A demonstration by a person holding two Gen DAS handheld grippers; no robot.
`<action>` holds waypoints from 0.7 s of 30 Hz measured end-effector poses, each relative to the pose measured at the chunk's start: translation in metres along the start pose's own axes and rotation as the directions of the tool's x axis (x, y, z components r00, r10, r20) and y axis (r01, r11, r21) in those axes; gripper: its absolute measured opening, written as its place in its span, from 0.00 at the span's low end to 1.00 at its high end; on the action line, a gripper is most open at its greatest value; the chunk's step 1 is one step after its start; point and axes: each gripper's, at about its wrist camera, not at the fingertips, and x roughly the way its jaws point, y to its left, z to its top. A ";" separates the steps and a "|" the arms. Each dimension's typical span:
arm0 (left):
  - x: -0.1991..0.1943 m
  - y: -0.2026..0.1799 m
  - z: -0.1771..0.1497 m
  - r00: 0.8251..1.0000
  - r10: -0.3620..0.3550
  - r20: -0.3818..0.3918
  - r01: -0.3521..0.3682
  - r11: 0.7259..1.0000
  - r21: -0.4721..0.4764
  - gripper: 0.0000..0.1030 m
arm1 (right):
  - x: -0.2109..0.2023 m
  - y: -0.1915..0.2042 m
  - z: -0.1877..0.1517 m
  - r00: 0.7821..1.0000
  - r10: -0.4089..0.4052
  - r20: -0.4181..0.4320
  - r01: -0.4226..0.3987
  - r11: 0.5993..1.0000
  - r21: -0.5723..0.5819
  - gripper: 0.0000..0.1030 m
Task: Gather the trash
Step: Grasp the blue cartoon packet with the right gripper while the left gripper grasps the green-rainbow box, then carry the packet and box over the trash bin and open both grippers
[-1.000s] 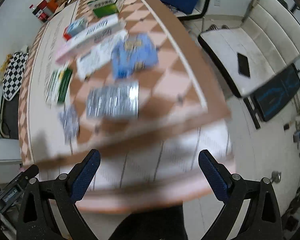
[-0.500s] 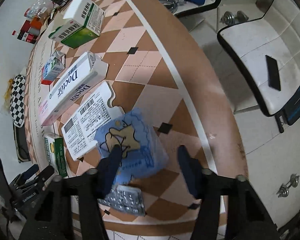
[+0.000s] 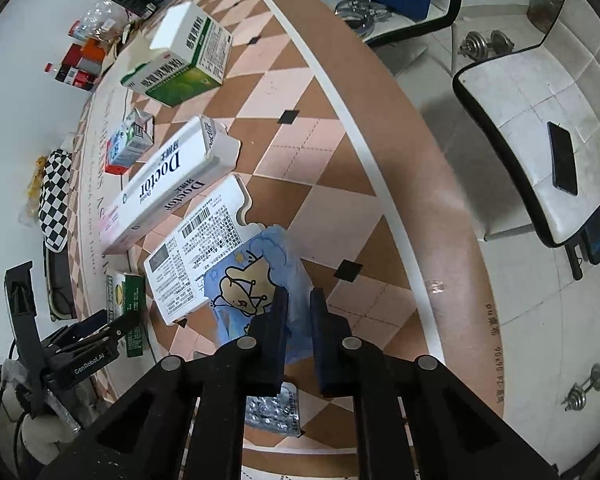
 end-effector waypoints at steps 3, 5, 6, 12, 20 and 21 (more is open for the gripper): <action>-0.016 0.006 -0.013 0.999 0.013 0.035 -0.011 0.999 -0.049 0.66 | -0.010 -0.002 -0.004 1.000 0.005 0.018 -0.005 1.000 -0.007 0.10; -0.027 0.010 -0.020 0.997 0.034 0.063 -0.029 0.997 -0.073 0.66 | -0.017 -0.002 -0.009 0.999 0.001 0.036 0.000 1.000 -0.021 0.09; -0.031 0.011 -0.024 0.997 0.040 0.073 -0.034 0.996 -0.082 0.66 | -0.021 -0.001 -0.011 0.999 0.000 0.043 0.001 1.000 -0.028 0.09; -0.073 0.015 -0.061 0.987 0.052 0.154 -0.029 0.989 -0.146 0.66 | -0.042 0.014 -0.037 0.997 0.003 0.081 0.003 0.998 -0.068 0.09; -0.113 0.041 -0.123 0.968 -0.007 0.252 0.055 0.981 -0.184 0.66 | -0.079 0.047 -0.107 0.990 0.029 0.140 -0.015 0.995 -0.098 0.08; -0.120 0.048 -0.137 0.964 -0.020 0.267 0.072 0.980 -0.186 0.66 | -0.083 0.051 -0.119 0.989 0.032 0.147 -0.017 0.995 -0.100 0.08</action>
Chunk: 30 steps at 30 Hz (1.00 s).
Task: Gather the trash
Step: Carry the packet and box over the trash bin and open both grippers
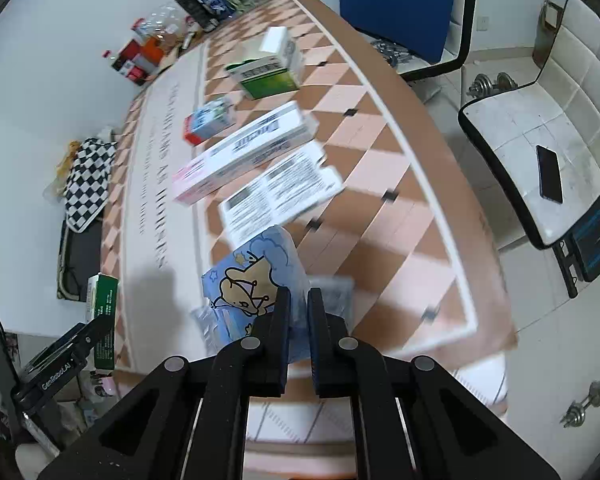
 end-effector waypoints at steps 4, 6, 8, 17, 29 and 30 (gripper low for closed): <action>-0.021 0.026 -0.039 0.998 -0.060 0.019 0.060 0.998 0.000 0.66 | -0.025 0.022 -0.054 0.999 0.009 0.031 -0.009 1.000 -0.005 0.08; -0.026 0.038 -0.057 0.996 -0.084 0.017 0.084 0.996 0.005 0.66 | -0.035 0.032 -0.086 0.999 0.005 0.040 -0.005 1.000 -0.006 0.08; -0.029 0.053 -0.081 0.992 -0.123 0.003 0.123 0.992 0.000 0.66 | -0.041 0.038 -0.116 0.999 0.003 0.046 -0.002 1.000 -0.004 0.08; -0.009 0.081 -0.193 0.931 -0.328 -0.163 0.318 0.944 -0.088 0.66 | -0.026 0.024 -0.269 0.997 -0.023 -0.069 0.028 0.997 0.076 0.08; 0.217 0.064 -0.316 0.851 -0.308 -0.424 0.235 0.947 -0.217 0.65 | 0.161 -0.078 -0.394 0.933 -0.135 -0.332 0.185 0.975 0.125 0.08; 0.231 0.063 -0.321 0.849 -0.301 -0.434 0.224 0.950 -0.219 0.65 | 0.184 -0.087 -0.400 0.928 -0.140 -0.346 0.195 0.972 0.128 0.08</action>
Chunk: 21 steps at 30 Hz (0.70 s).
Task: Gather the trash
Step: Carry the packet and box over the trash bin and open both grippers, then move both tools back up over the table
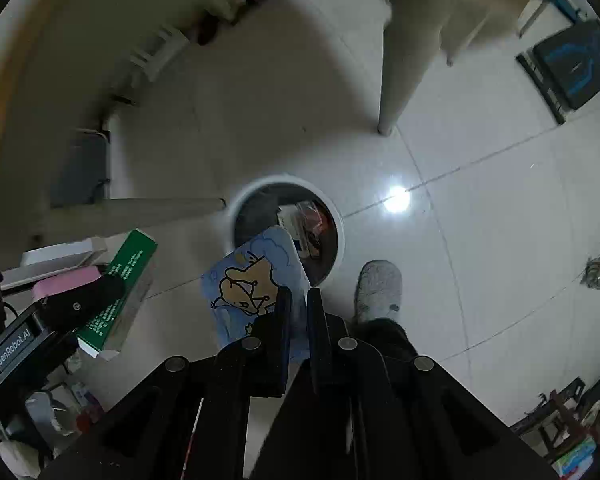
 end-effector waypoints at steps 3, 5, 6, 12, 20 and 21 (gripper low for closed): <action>0.056 0.011 0.011 0.999 0.022 -0.035 -0.022 1.000 -0.018 0.65 | 0.056 -0.013 0.010 1.000 -0.005 -0.025 0.006 1.000 0.023 0.08; 0.090 0.019 0.019 0.998 0.036 -0.057 -0.037 0.999 -0.020 0.65 | 0.088 -0.018 0.019 0.999 -0.009 -0.037 0.010 1.000 0.028 0.08; 0.102 0.022 0.022 0.997 0.043 -0.066 -0.044 0.999 -0.020 0.65 | 0.106 -0.020 0.022 0.999 -0.013 -0.044 0.014 1.000 0.027 0.08; 0.138 0.042 0.019 0.989 0.059 -0.135 -0.064 0.997 -0.039 0.66 | 0.170 -0.009 0.042 0.995 -0.030 -0.097 0.029 1.000 -0.007 0.12; 0.103 0.056 0.007 0.986 0.115 -0.119 -0.119 0.993 -0.027 0.87 | 0.172 0.002 0.034 0.992 -0.085 -0.095 0.078 0.994 -0.075 0.74; 0.096 0.055 0.005 0.985 0.132 -0.108 -0.134 0.991 -0.015 0.87 | 0.167 0.005 0.031 0.991 -0.102 -0.091 0.093 0.991 -0.096 0.91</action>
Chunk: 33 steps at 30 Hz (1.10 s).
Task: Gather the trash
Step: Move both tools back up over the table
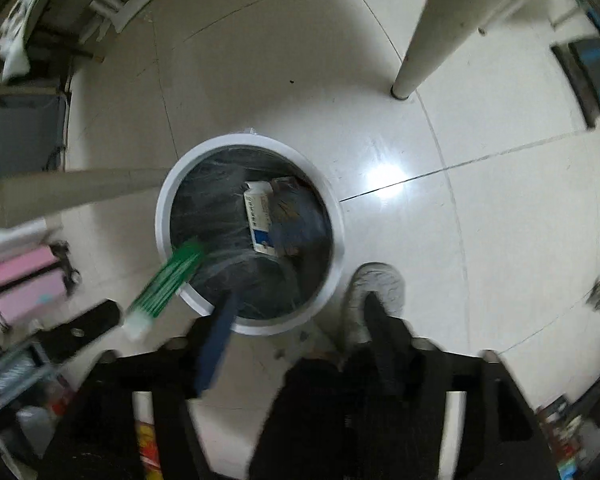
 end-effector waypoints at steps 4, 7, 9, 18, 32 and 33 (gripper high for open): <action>-0.032 -0.003 -0.016 0.995 0.081 0.052 -0.084 0.995 0.055 0.87 | -0.026 0.014 -0.014 0.996 -0.090 0.026 0.092 0.992 -0.084 0.98; -0.060 -0.003 -0.032 0.989 0.127 0.077 -0.133 0.988 0.074 0.87 | -0.048 0.021 -0.024 0.993 -0.115 0.039 0.119 0.986 -0.117 0.98; -0.079 -0.005 -0.040 0.986 0.142 0.091 -0.150 0.985 0.082 0.87 | -0.066 0.028 -0.031 0.990 -0.130 0.053 0.136 0.981 -0.136 0.98; -0.191 -0.012 -0.086 0.974 0.143 0.174 -0.161 0.982 0.095 0.87 | -0.179 0.062 -0.063 0.988 -0.121 0.094 0.137 0.973 -0.186 0.98; -0.343 -0.039 -0.092 0.929 0.083 0.362 -0.122 0.989 0.086 0.87 | -0.380 0.077 -0.077 0.976 -0.008 0.219 0.041 0.989 -0.144 0.98; -0.348 -0.042 -0.085 0.928 0.080 0.365 -0.115 0.990 0.077 0.87 | -0.390 0.073 -0.070 0.973 -0.004 0.230 0.036 0.991 -0.132 0.98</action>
